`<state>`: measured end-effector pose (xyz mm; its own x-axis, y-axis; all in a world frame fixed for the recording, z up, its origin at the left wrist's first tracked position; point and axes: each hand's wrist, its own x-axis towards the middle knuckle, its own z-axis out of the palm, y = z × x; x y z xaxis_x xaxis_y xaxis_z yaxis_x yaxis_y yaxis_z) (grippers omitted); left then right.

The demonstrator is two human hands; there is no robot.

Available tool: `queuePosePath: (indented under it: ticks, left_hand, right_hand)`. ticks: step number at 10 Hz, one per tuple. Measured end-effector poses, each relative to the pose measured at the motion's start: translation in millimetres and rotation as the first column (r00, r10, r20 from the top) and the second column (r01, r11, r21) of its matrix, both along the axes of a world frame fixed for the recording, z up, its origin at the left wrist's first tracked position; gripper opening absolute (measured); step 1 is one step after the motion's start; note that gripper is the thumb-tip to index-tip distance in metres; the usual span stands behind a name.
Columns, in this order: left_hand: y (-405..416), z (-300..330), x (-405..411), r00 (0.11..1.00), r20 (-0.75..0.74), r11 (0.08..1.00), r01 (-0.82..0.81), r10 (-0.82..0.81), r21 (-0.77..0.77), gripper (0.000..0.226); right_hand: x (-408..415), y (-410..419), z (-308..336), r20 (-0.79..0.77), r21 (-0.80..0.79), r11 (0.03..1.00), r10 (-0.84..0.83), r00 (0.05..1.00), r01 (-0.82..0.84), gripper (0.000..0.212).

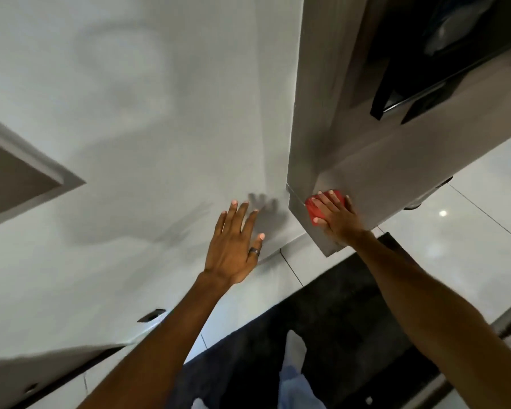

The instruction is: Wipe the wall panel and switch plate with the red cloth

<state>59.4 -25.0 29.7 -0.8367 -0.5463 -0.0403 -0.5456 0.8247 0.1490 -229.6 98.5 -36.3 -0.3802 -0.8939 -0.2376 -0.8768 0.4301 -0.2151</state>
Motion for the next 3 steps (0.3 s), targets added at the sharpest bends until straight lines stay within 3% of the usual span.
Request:
queuePosePath:
  ticks: [2, 3]
  left_hand:
    - [6, 1, 9, 1.0, -0.006, 0.997, -0.028, 0.028, -0.075, 0.073]
    - [9, 14, 17, 0.995, -0.071, 0.992, -0.075, 0.068, -0.102, 0.072]
  right_hand:
    - [-3, 11, -8, -0.077, 0.022, 1.0, 0.025, 0.997, -0.023, 0.07]
    - [25, 16, -5, -0.063, -0.175, 0.983, -0.064, 0.996, 0.052, 0.07]
